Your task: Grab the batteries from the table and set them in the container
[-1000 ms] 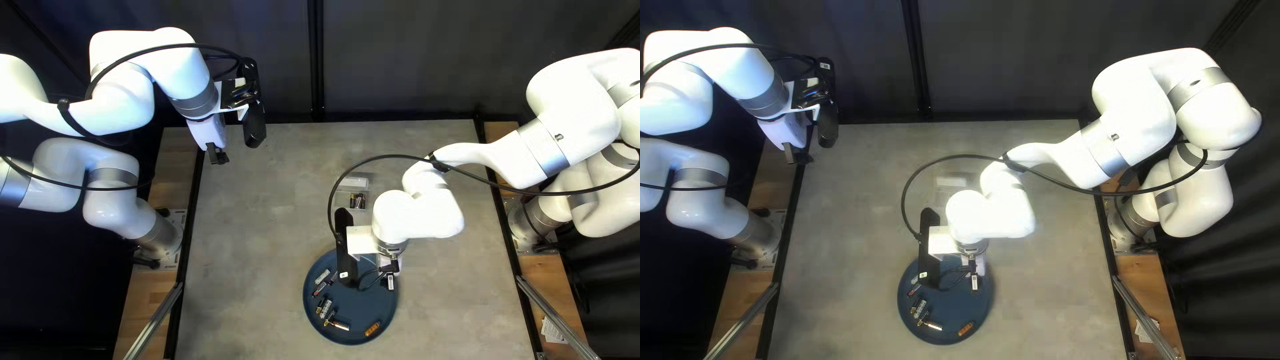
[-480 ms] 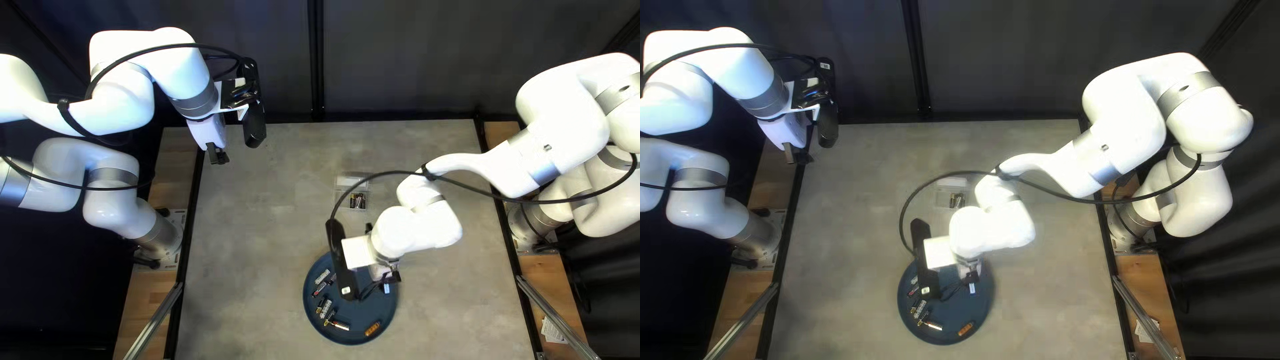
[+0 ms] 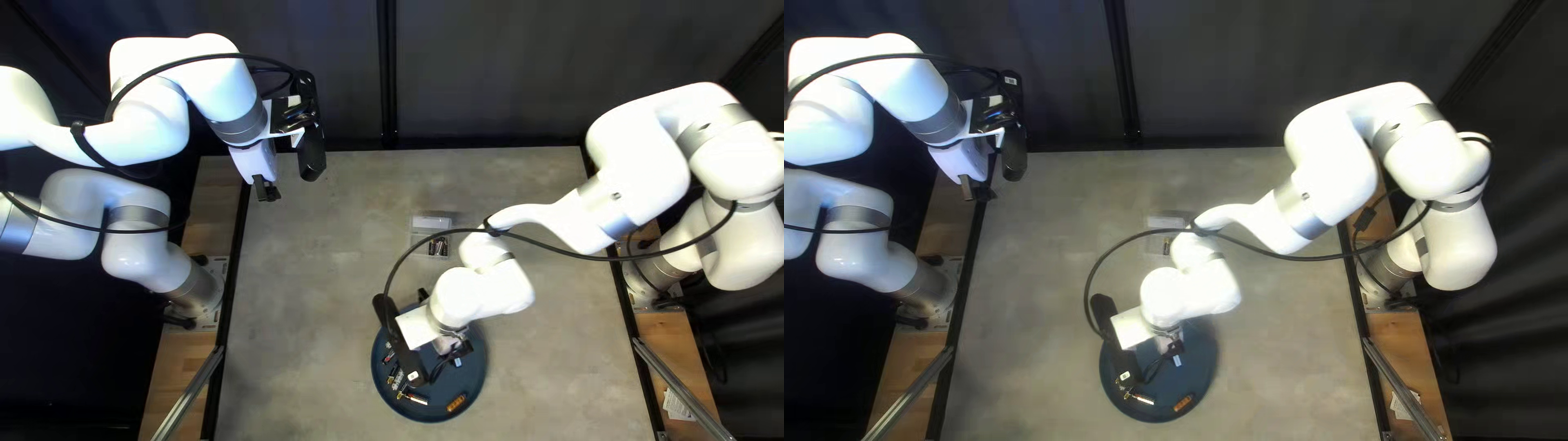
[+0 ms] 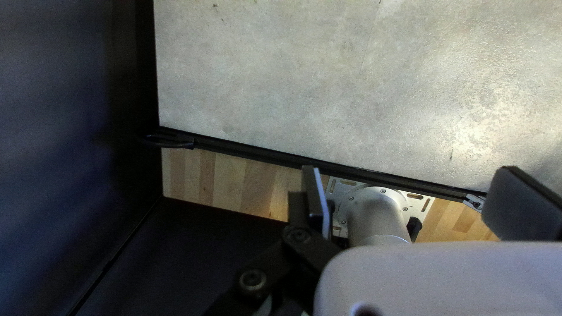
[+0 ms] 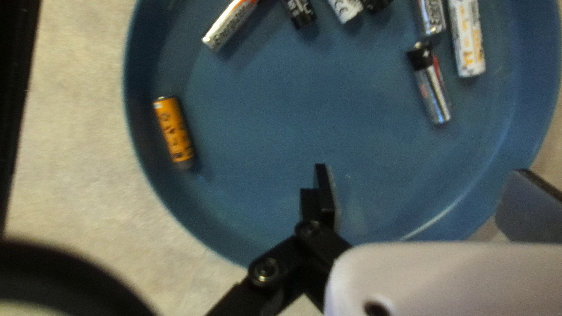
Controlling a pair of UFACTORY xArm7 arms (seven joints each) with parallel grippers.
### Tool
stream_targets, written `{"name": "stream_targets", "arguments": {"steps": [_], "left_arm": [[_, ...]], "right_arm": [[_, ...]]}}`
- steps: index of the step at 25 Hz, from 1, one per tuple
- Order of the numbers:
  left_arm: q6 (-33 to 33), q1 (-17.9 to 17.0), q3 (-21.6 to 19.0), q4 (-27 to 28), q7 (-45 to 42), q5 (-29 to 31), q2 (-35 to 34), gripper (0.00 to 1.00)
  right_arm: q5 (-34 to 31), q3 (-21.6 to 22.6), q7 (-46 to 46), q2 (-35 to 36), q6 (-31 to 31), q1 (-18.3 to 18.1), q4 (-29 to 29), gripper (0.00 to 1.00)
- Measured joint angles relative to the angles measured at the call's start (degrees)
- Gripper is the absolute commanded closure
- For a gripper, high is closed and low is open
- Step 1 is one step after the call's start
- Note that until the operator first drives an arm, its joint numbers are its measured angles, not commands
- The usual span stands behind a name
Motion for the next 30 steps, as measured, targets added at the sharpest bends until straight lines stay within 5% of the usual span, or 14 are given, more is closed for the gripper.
{"name": "stream_targets", "arguments": {"steps": [19, 21, 23, 30], "left_arm": [[0.00, 0.00, 0.00, 0.00, 0.00, 0.00, 0.00, 0.00], [0.00, 0.00, 0.00, 0.00, 0.00, 0.00, 0.00, 0.00], [0.00, 0.00, 0.00, 0.00, 0.00, 0.00, 0.00, 0.00], [0.00, 0.00, 0.00, 0.00, 0.00, 0.00, 0.00, 0.00]], "right_arm": [[-1.21, -0.12, -1.66, 4.05, 2.79, 1.06, 4.66, 0.02], [-1.29, -0.17, -1.63, 4.23, 2.90, 1.14, 4.74, 0.24], [-1.30, -0.21, -1.62, 4.46, 3.07, 1.17, 4.89, 1.00], [-0.97, -0.20, -1.84, 5.33, 4.32, 1.09, 6.32, 1.00]]}}
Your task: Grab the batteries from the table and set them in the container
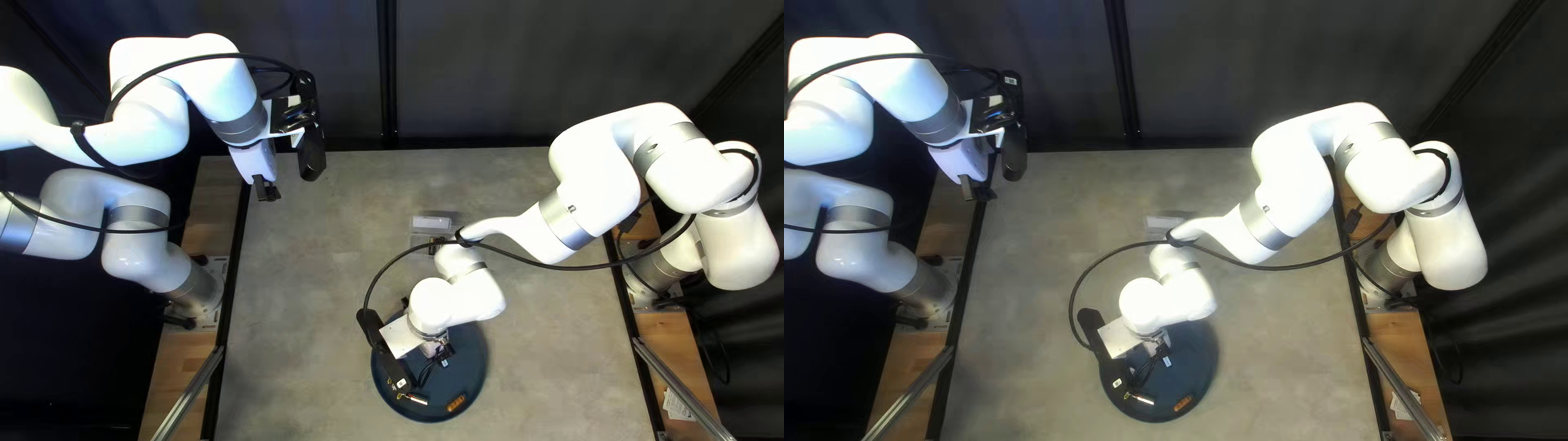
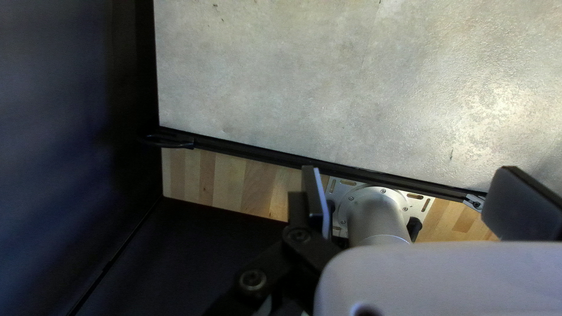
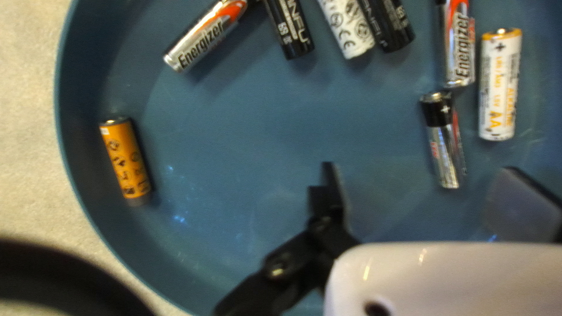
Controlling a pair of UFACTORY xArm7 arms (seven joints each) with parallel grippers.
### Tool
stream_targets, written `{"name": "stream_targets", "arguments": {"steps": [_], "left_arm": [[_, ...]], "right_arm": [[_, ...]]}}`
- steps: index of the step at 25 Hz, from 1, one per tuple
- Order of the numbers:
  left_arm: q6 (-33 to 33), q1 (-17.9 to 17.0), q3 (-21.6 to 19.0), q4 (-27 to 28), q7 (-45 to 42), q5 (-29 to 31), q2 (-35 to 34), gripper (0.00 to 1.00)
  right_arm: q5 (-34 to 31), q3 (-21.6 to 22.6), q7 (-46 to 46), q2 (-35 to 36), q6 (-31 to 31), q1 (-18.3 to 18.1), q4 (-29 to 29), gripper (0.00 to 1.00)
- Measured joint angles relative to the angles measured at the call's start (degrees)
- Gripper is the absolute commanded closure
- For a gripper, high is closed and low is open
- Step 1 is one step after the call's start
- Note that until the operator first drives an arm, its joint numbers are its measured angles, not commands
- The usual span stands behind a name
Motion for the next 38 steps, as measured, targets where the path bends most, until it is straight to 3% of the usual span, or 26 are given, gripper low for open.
{"name": "stream_targets", "arguments": {"steps": [10, 11, 12, 23, 28, 29, 30, 38], "left_arm": [[0.00, 0.00, 0.00, 0.00, 0.00, 0.00, 0.00, 0.00], [0.00, 0.00, 0.00, 0.00, 0.00, 0.00, 0.00, 0.00], [0.00, 0.00, 0.00, 0.00, 0.00, 0.00, 0.00, 0.00], [0.00, 0.00, 0.00, 0.00, 0.00, 0.00, 0.00, 0.00], [0.00, 0.00, 0.00, 0.00, 0.00, 0.00, 0.00, 0.00], [0.00, 0.00, 0.00, 0.00, 0.00, 0.00, 0.00, 0.00], [0.00, 0.00, 0.00, 0.00, 0.00, 0.00, 0.00, 0.00], [0.00, 0.00, 0.00, 0.00, 0.00, 0.00, 0.00, 0.00]], "right_arm": [[-0.32, 0.12, 1.79, -1.82, 3.77, 1.60, 1.99, 1.00], [-0.28, 0.11, 2.29, -1.95, 3.92, 1.81, 1.89, 0.57], [-0.25, 0.11, 2.77, -2.04, 3.98, 2.01, 1.75, 0.00], [-0.42, 1.24, 2.29, -0.83, 1.81, 3.14, 1.05, 0.00], [-0.19, 1.15, 2.03, 1.22, 2.17, 3.08, 2.95, 0.11], [-0.19, 1.06, 2.00, 1.76, 2.32, 3.08, 3.49, 0.34], [-0.18, 0.95, 1.97, 2.23, 2.43, 3.06, 3.91, 1.00], [0.17, 0.61, 1.96, 3.51, 3.16, 2.66, 5.28, 1.00]]}}
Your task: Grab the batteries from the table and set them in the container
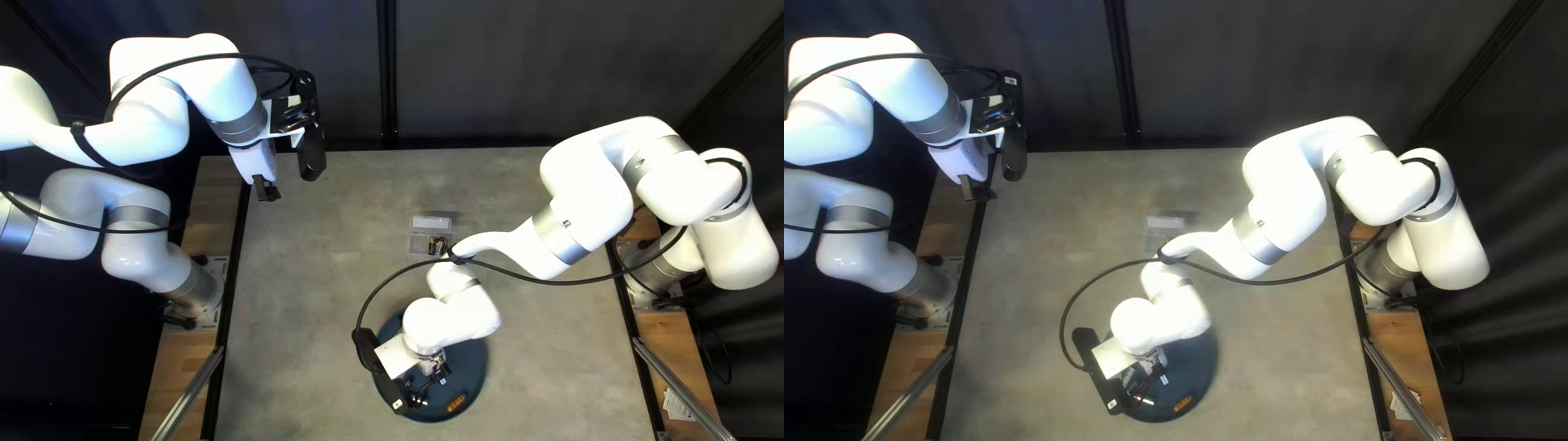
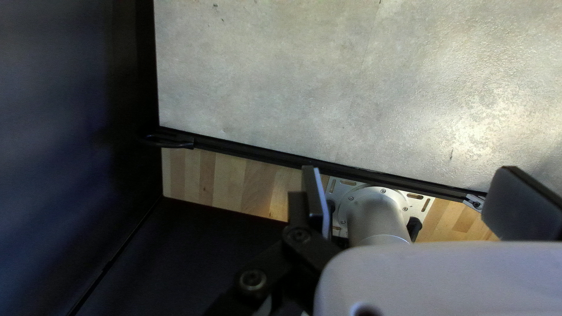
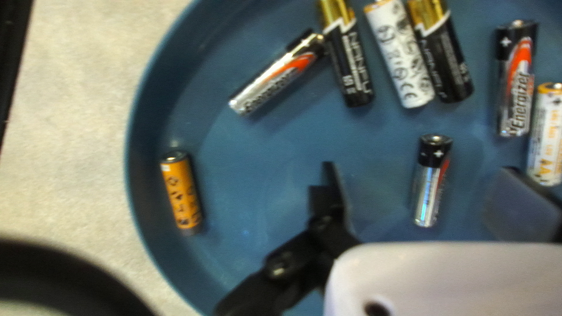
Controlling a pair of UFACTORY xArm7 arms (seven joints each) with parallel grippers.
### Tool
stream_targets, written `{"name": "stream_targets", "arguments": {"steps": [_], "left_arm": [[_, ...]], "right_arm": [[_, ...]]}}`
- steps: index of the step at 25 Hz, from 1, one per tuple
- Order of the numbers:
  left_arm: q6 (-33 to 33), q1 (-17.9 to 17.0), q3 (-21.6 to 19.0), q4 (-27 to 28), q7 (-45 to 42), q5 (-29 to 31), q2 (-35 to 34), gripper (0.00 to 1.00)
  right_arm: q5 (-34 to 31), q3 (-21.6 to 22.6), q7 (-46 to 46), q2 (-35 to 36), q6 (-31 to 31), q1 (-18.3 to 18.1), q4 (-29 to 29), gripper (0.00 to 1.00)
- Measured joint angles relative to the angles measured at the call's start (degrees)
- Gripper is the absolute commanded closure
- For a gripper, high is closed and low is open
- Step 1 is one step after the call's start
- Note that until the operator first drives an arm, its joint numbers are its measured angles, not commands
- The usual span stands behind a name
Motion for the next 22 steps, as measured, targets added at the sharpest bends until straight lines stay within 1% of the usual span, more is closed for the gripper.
{"name": "stream_targets", "arguments": {"steps": [5, 13, 17, 22], "left_arm": [[0.00, 0.00, 0.00, 0.00, 0.00, 0.00, 0.00, 0.00], [0.00, 0.00, 0.00, 0.00, 0.00, 0.00, 0.00, 0.00], [0.00, 0.00, 0.00, 0.00, 0.00, 0.00, 0.00, 0.00], [0.00, 0.00, 0.00, 0.00, 0.00, 0.00, 0.00, 0.00]], "right_arm": [[-0.12, -0.07, 0.96, -1.28, 0.71, 0.47, -0.17, 1.00], [0.41, -0.75, 5.91, -6.61, 3.23, 1.03, -1.99, 1.00], [3.60, -2.05, 13.06, -11.30, 3.70, -0.27, -5.70, 1.00], [9.72, -3.58, 21.09, -17.30, 4.35, -2.72, -10.65, 1.00]]}}
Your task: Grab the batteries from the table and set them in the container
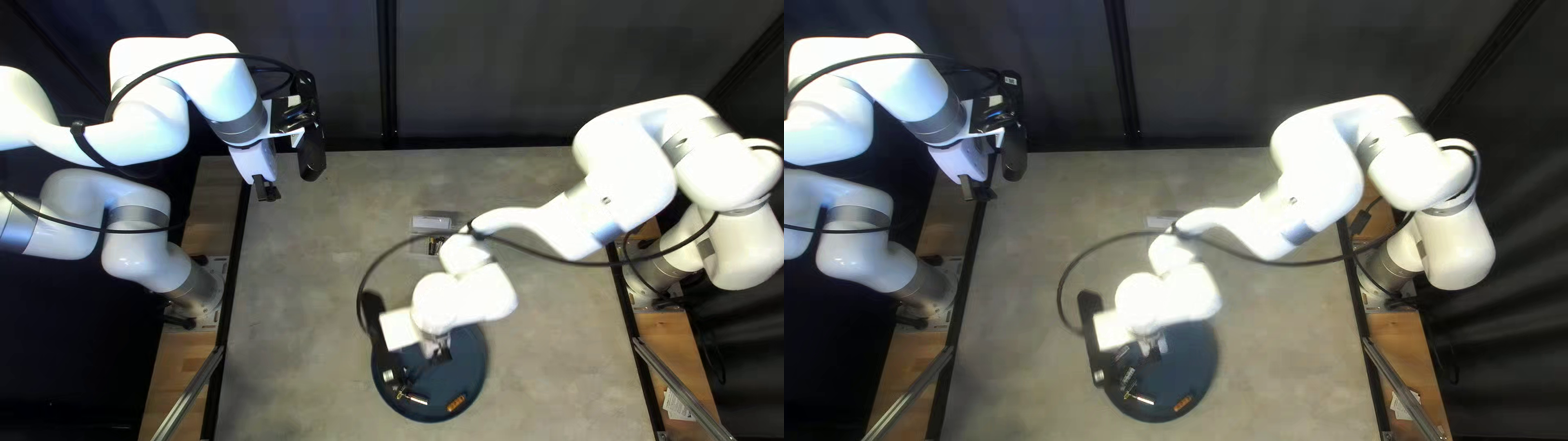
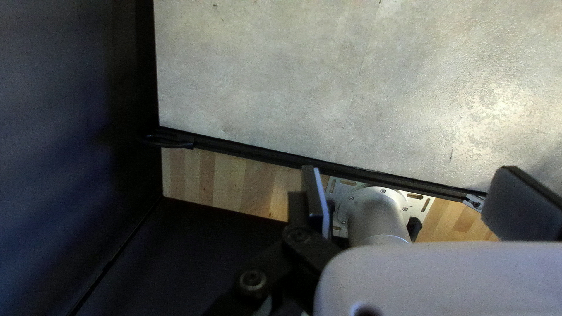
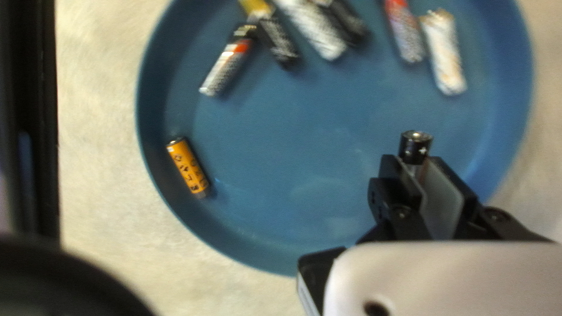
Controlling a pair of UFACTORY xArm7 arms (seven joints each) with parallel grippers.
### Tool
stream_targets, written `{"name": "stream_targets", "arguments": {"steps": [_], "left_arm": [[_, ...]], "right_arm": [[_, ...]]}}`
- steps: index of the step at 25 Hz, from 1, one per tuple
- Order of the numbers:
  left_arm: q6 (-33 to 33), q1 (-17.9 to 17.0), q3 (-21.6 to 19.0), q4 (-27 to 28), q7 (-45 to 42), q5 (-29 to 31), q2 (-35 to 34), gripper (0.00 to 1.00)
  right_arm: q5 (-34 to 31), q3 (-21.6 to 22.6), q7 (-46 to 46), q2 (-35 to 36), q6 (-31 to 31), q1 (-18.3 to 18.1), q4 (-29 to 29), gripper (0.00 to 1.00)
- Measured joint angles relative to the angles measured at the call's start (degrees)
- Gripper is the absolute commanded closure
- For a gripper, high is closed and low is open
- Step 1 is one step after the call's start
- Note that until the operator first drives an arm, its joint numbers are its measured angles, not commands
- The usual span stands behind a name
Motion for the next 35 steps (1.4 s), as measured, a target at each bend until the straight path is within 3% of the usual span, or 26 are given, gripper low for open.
{"name": "stream_targets", "arguments": {"steps": [12, 15, 18, 21, 27, 35], "left_arm": [[0.00, 0.00, 0.00, 0.00, 0.00, 0.00, 0.00, 0.00], [0.00, 0.00, 0.00, 0.00, 0.00, 0.00, 0.00, 0.00], [0.00, 0.00, 0.00, 0.00, 0.00, 0.00, 0.00, 0.00], [0.00, 0.00, 0.00, 0.00, 0.00, 0.00, 0.00, 0.00], [0.00, 0.00, 0.00, 0.00, 0.00, 0.00, 0.00, 0.00], [0.00, 0.00, 0.00, 0.00, 0.00, 0.00, 0.00, 0.00]], "right_arm": [[1.53, -0.26, -0.06, -1.40, 0.14, -1.03, -1.06, 1.00], [2.62, -0.90, 0.64, -2.60, -2.28, -2.21, -2.77, 1.00], [2.59, -2.39, 9.61, -3.76, -5.08, -2.02, -4.76, 1.00], [0.57, -4.50, 24.36, -3.78, -5.22, 0.12, -4.65, 1.00], [-6.20, -8.90, 50.91, 0.60, 5.10, 5.98, 4.65, 1.00], [-7.82, -9.94, 54.46, 1.81, 7.57, 7.21, 6.79, 1.00]]}}
